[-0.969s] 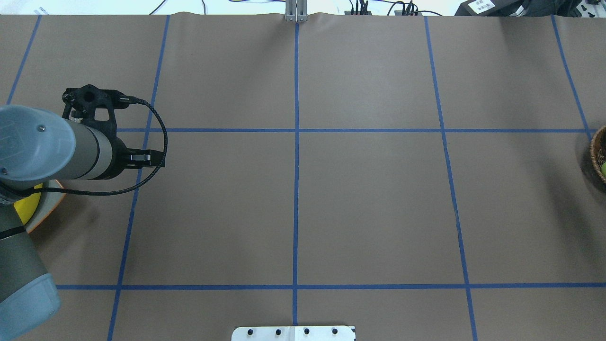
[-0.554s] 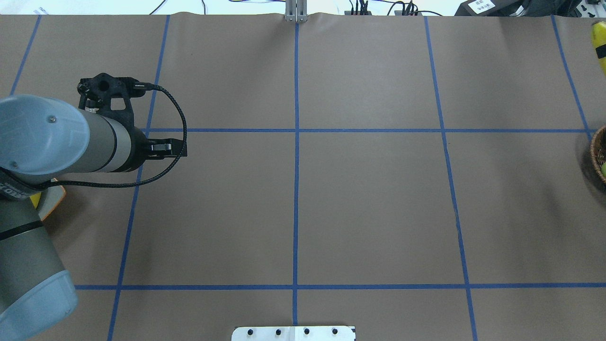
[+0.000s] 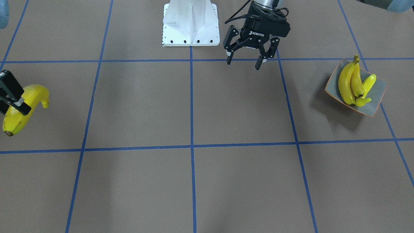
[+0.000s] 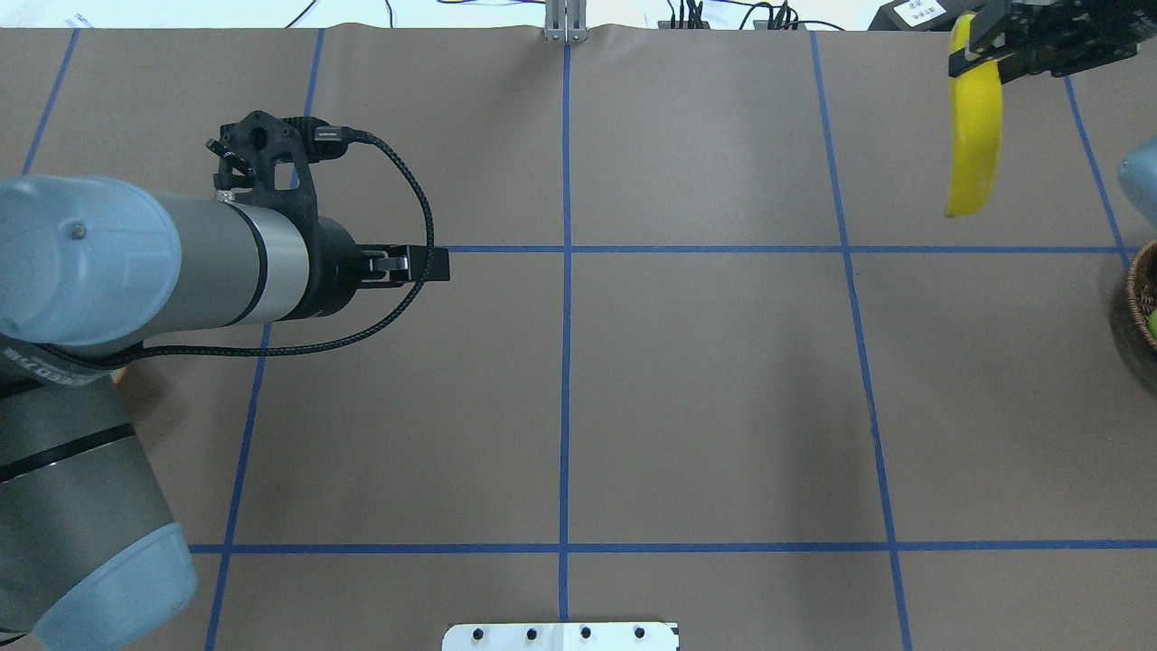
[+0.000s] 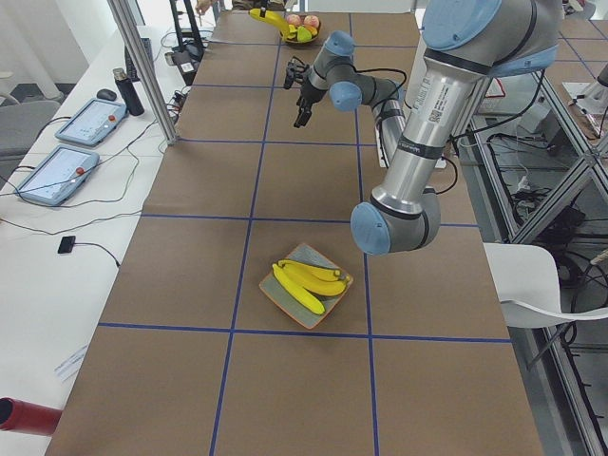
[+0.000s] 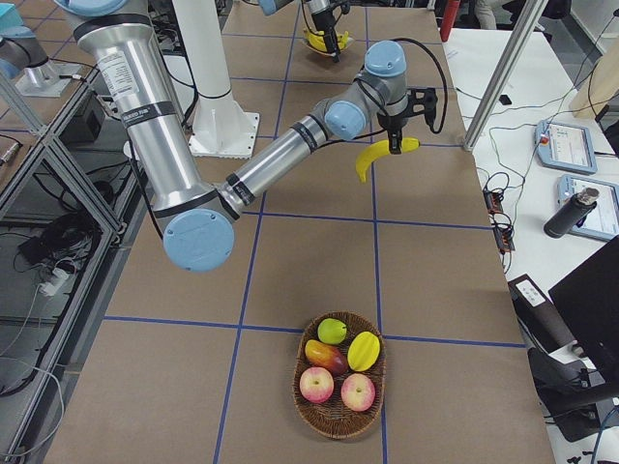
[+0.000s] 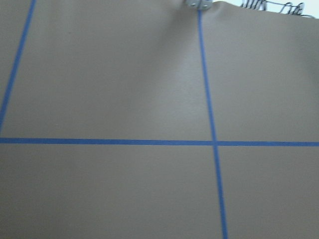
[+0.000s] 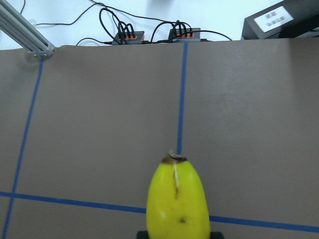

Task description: Transfer all bananas from basket to plate

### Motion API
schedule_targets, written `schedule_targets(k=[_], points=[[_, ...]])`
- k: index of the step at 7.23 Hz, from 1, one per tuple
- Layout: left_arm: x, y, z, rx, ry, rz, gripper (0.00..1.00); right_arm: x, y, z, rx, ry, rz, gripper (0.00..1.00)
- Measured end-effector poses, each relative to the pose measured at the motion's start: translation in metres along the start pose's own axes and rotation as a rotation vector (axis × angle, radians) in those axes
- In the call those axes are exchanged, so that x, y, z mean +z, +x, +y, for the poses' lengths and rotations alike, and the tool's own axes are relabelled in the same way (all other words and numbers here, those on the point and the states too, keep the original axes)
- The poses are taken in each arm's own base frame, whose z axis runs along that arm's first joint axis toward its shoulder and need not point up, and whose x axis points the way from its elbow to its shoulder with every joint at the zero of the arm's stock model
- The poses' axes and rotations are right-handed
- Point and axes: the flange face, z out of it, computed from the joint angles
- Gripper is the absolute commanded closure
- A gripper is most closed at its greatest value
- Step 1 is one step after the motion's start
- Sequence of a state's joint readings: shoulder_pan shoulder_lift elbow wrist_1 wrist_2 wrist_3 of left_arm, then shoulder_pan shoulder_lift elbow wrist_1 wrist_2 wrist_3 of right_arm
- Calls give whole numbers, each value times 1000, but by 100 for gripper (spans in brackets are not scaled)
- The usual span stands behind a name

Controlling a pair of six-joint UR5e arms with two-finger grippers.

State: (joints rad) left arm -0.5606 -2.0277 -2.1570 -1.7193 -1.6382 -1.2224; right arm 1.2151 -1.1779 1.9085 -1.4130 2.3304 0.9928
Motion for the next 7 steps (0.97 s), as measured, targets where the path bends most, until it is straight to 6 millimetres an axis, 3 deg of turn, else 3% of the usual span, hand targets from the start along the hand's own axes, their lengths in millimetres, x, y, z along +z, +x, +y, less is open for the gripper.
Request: schedule_targets(k=[3, 5, 7], points=[[-9, 36, 19, 2, 55, 331, 0, 17, -86, 27, 273, -52, -65, 100], [-14, 61, 49, -1, 22, 463, 0, 34, -120, 43, 386, -55, -64, 100], [-13, 83, 61, -3, 4, 515, 0, 46, -154, 55, 453, -53, -22, 100]])
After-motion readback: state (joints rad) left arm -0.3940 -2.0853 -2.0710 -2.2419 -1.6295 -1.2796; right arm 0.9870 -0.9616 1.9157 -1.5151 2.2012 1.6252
